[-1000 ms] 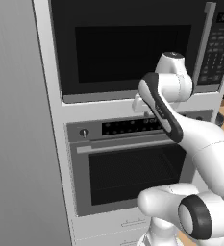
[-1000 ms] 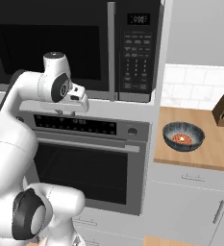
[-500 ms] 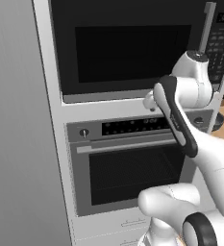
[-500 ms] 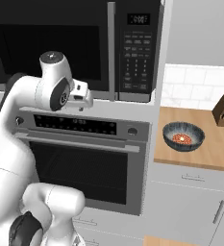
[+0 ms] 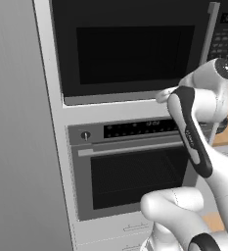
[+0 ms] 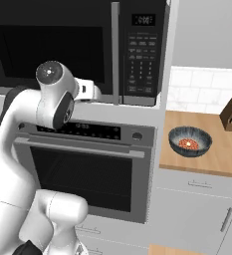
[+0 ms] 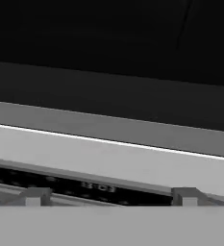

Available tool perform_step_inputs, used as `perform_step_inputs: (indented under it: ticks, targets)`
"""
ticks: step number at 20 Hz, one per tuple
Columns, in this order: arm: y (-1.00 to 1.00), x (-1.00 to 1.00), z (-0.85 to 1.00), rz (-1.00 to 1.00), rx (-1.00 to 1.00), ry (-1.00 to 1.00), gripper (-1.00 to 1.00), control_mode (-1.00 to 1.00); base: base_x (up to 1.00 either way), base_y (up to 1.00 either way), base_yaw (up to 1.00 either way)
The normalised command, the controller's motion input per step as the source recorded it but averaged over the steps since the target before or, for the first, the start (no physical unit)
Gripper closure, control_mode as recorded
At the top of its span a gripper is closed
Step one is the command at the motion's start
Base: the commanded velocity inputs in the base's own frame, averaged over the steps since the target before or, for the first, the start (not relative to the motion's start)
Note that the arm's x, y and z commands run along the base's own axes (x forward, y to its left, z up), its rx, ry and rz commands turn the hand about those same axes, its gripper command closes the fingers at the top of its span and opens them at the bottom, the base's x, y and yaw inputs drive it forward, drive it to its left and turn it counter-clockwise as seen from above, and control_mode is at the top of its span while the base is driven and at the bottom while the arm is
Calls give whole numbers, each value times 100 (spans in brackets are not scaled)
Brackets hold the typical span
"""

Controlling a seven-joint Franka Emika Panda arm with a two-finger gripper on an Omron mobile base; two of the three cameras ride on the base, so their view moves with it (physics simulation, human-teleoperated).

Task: Open the microwave, place the bowl with waffle inside the microwave, then close the microwave door and turn it on.

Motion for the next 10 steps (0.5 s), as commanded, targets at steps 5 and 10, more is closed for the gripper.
perform_step_inputs:
  ticks: [5,10]
  targets:
    - [-39,0,54,-5,0,-19,-100,-100,0,0,0]
    - [-40,0,55,-11,0,-13,-100,-100,0,0,0]
